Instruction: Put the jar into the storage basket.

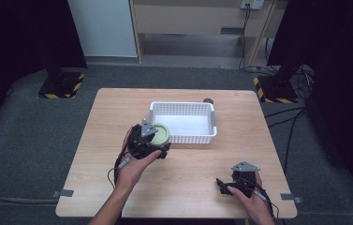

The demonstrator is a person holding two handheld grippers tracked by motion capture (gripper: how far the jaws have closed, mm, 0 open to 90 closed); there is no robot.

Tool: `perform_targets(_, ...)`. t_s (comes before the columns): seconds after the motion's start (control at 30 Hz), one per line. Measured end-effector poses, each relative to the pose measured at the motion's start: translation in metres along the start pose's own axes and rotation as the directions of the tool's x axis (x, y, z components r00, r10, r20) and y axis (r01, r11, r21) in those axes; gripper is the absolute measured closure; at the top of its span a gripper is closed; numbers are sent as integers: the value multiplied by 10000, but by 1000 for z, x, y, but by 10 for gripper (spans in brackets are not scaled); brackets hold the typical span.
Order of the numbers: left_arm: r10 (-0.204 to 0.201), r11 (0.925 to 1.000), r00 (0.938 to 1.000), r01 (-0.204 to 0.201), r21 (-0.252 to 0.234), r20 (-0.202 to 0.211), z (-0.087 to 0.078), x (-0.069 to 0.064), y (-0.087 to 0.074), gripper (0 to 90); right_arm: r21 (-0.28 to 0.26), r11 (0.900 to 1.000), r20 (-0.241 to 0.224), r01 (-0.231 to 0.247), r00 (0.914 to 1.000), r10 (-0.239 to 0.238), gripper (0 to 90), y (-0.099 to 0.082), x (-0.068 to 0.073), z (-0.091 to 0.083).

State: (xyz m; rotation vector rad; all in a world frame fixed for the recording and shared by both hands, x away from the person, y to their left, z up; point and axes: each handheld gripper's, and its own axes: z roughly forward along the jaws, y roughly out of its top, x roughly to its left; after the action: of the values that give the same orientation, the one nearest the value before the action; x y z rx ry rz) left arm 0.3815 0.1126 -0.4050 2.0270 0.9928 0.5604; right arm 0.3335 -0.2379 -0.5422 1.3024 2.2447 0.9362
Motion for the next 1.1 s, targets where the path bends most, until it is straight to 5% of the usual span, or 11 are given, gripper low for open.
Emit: perform_targets(1.1,176,9997,9975,-189,-172,-691,56,29,66,101,-8,10000,0,7,10000,-7,4,0,0,0)
